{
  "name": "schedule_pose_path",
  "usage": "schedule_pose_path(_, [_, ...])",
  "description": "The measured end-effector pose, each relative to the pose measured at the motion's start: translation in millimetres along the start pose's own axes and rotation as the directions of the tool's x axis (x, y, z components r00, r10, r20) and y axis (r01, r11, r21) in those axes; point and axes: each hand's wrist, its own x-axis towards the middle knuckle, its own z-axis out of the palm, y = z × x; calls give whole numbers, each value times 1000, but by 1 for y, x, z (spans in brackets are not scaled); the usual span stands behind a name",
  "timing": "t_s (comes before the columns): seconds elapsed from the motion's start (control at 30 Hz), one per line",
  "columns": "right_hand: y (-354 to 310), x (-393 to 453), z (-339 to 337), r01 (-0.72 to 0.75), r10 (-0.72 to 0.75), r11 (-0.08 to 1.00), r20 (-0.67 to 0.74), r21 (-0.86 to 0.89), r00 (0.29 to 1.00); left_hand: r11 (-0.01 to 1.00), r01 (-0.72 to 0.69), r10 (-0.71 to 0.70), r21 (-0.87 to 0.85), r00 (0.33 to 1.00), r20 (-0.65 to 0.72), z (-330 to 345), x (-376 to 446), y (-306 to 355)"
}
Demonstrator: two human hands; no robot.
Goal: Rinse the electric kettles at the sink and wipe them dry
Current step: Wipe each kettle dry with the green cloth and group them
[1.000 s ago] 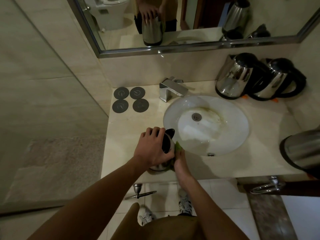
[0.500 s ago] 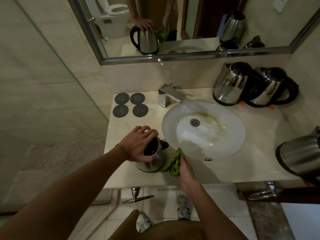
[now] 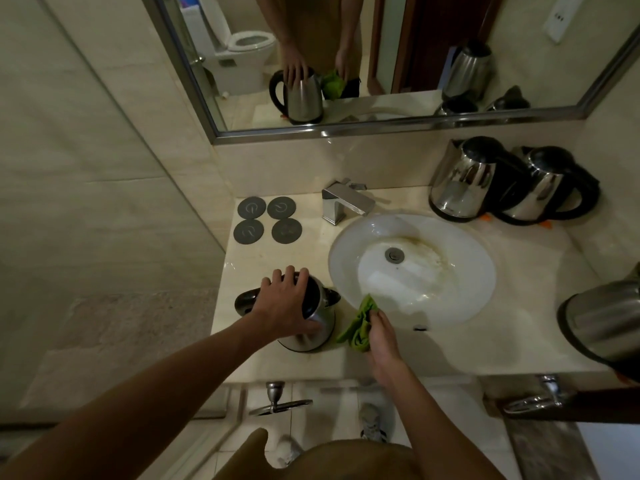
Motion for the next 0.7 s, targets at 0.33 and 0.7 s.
schedule_pose_path(0.33, [-4, -4, -4, 58, -58, 996, 6, -61, 998, 857, -494, 491, 149, 869, 57, -11, 3, -36])
schedule_pose_path(0.7, [-15, -27, 19, 259, -218, 943, 199, -207, 955, 849, -527, 529, 42, 847, -47, -12, 0, -39])
